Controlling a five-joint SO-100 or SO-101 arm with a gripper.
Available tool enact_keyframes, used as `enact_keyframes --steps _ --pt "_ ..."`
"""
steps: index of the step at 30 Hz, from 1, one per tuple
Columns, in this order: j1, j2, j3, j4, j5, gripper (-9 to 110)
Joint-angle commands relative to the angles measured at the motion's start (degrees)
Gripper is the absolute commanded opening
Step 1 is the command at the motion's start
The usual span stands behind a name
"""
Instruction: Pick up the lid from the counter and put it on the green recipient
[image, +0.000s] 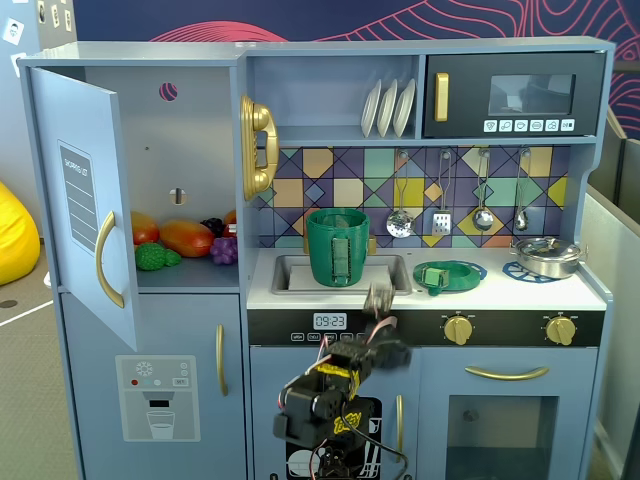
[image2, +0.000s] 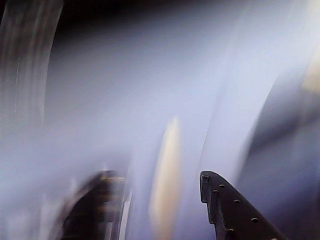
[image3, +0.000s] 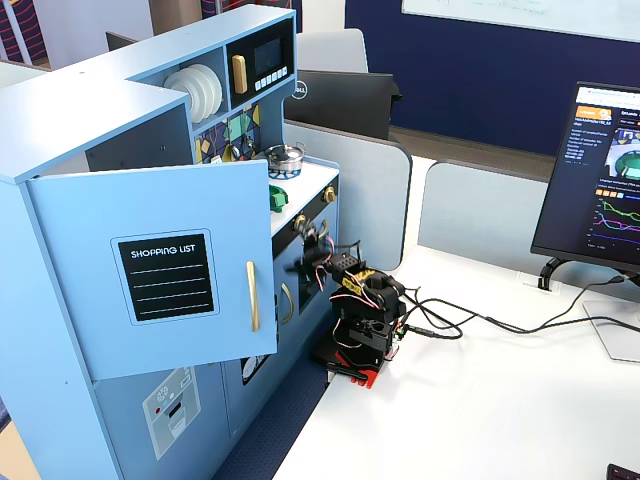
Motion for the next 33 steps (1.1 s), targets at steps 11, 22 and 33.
enact_keyframes --steps 11,22,33 --pt "7.65 0.26 -15.03 -7.47 3.25 40" --pt "11.78 -13.54 -24.70 -12.66 4.57 40" --pt "9.40 -28.65 -34.45 -16.70 3.87 43"
